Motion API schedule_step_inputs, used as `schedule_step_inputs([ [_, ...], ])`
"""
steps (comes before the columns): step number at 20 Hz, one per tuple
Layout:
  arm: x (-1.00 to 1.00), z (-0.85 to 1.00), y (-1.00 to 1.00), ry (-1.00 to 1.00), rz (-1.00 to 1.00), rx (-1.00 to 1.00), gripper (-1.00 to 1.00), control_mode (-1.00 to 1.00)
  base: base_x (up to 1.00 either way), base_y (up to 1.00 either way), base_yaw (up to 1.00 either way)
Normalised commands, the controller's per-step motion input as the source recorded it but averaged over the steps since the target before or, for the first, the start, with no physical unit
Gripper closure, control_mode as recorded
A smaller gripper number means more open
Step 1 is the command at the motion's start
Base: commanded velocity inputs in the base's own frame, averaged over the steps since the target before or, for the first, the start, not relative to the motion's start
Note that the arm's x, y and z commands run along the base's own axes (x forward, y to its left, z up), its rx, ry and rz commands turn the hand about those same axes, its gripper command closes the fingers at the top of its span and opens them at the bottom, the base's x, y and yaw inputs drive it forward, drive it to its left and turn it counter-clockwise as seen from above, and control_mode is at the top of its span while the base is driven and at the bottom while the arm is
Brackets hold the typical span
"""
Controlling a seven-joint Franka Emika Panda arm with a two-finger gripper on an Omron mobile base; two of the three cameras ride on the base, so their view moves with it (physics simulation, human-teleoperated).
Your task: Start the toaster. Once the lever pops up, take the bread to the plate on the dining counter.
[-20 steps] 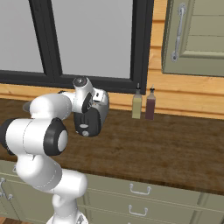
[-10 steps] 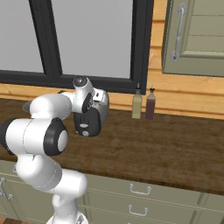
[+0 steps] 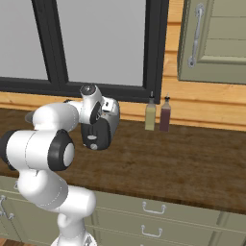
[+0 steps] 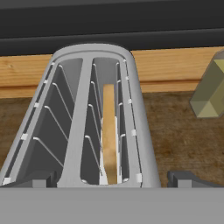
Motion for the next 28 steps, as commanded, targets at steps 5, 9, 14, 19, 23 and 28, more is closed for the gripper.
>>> schedule_step_inputs([
  [5, 0.00, 0.00, 0.00, 0.00, 0.00, 0.00, -1.00, -1.00, 0.00, 0.00, 0.00],
  [9, 0.00, 0.00, 0.00, 0.00, 0.00, 0.00, -1.00, -1.00, 0.00, 0.00, 0.00],
  [14, 0.00, 0.00, 0.00, 0.00, 0.00, 0.00, -1.00, -1.00, 0.00, 0.00, 0.00],
  [19, 0.00, 0.00, 0.00, 0.00, 0.00, 0.00, -1.00, -1.00, 0.00, 0.00, 0.00],
  [23, 0.00, 0.00, 0.00, 0.00, 0.00, 0.00, -1.00, -1.00, 0.00, 0.00, 0.00],
  [28, 0.00, 0.00, 0.00, 0.00, 0.00, 0.00, -1.00, -1.00, 0.00, 0.00, 0.00],
])
